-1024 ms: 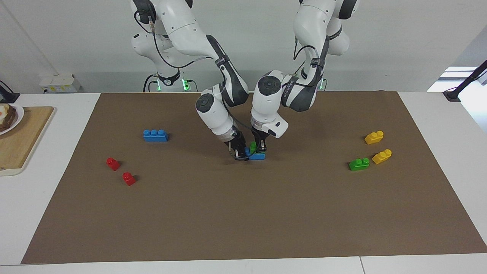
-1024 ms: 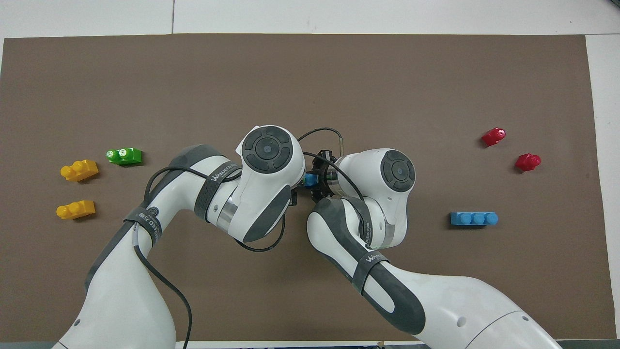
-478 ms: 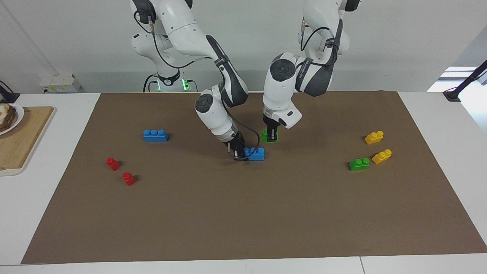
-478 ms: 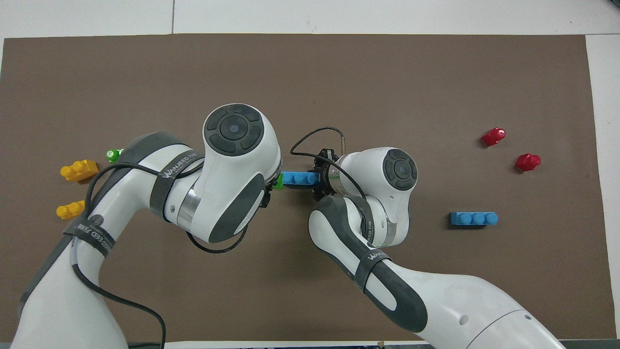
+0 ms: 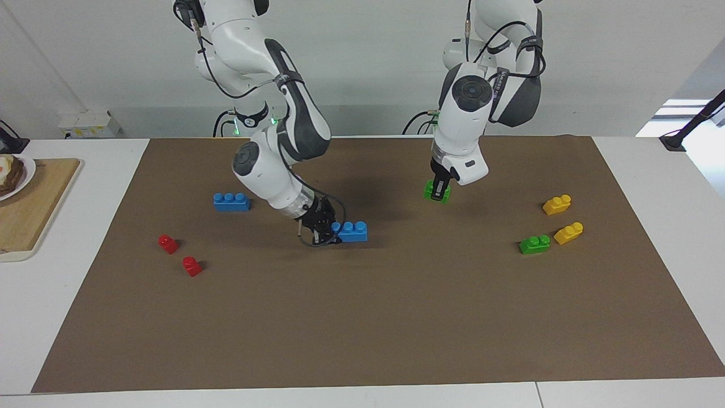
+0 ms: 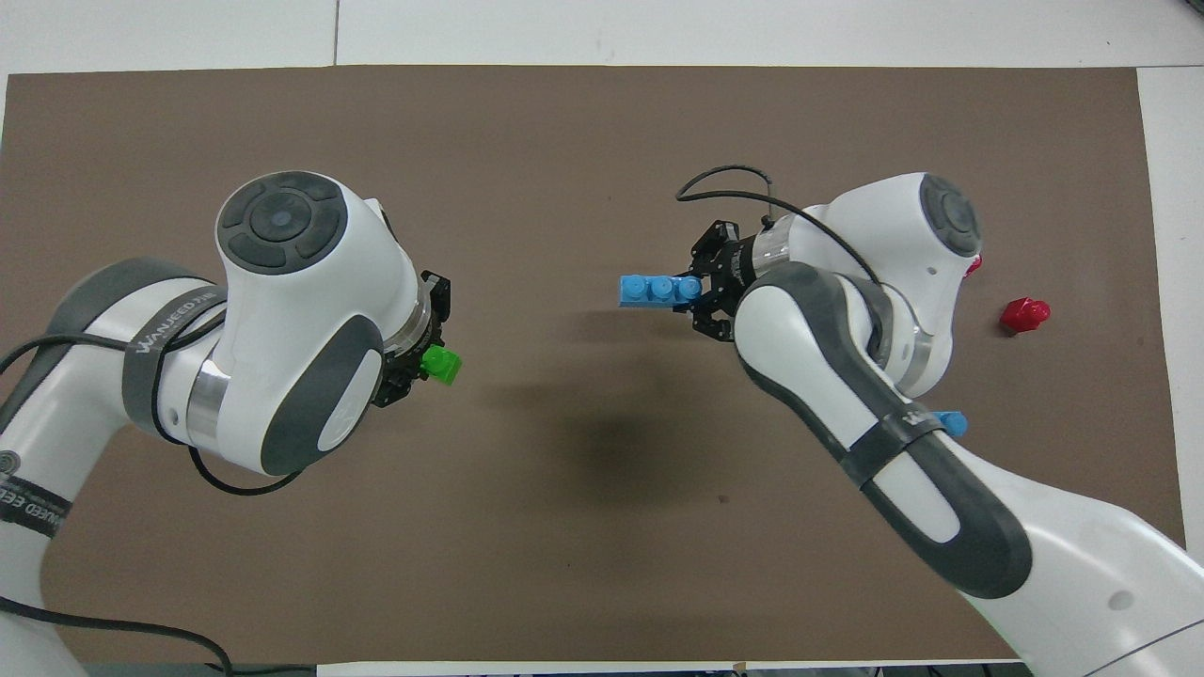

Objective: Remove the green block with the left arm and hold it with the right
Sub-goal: 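Carry the green brick toward the yellow bricks while the right gripper carries blue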

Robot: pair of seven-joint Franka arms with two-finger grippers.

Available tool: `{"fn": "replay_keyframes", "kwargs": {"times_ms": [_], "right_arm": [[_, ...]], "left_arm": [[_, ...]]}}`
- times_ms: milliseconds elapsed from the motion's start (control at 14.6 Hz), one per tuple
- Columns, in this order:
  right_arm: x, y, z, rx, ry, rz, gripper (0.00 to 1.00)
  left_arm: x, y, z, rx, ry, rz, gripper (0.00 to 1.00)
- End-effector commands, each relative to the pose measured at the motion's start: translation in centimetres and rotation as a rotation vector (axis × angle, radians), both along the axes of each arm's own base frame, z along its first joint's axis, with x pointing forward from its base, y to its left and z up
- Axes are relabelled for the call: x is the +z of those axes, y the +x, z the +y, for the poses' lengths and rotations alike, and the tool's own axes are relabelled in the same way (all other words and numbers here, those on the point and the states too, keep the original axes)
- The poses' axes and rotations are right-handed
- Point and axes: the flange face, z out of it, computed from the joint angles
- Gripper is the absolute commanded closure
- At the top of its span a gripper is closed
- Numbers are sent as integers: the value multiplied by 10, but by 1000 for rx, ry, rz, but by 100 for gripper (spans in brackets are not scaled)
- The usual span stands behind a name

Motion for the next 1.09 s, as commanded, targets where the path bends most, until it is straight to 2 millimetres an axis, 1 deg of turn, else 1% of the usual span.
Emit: {"fn": "replay_keyframes", "kwargs": {"times_ms": [0, 68, 137, 205, 273, 410, 478, 546, 614, 683, 751, 819, 888, 956, 1024], "right_arm": [[7, 8, -72, 96, 15, -8, 100], [3, 9, -106, 117, 28, 0, 100], [5, 6, -127, 135, 41, 9, 100], [3, 2, -138, 150, 53, 30, 100], [1, 0, -157, 138, 60, 42, 100], [-7, -10, -181, 149, 34, 54, 100], [-10, -13, -194, 145, 22, 57, 100], [-14, -16, -214, 132, 16, 57, 100], [-18, -21, -228, 144, 7, 53, 100], [-24, -25, -240, 161, 0, 47, 100], [-28, -30, -255, 157, -1, 42, 100], [-31, -31, -265, 146, -4, 42, 100], [-32, -32, -270, 139, -10, 38, 100], [-38, -36, -276, 120, -17, 37, 100], [-42, -36, -277, 113, -26, 30, 100]], "left_arm": [[9, -19, 61, -225, -29, 9, 100], [14, -16, 86, -318, -51, 6, 100], [13, -11, 105, -405, -66, 12, 100], [13, -8, 120, -485, -80, 16, 100], [9, -6, 142, -552, -96, 27, 100], [-4, -6, 186, -716, -127, 33, 100], [-10, -5, 198, -808, -138, 26, 100], [-19, -5, 204, -886, -152, 32, 100], [-24, -4, 217, -897, -157, 32, 100], [-31, -4, 225, -899, -156, 25, 100], [-40, -6, 227, -923, -157, 21, 100], [-51, -8, 231, -950, -160, 20, 100], [-61, -11, 242, -942, -156, 8, 100], [-69, -14, 250, -927, -149, -5, 100], [-73, -15, 254, -938, -150, -7, 100]]}}
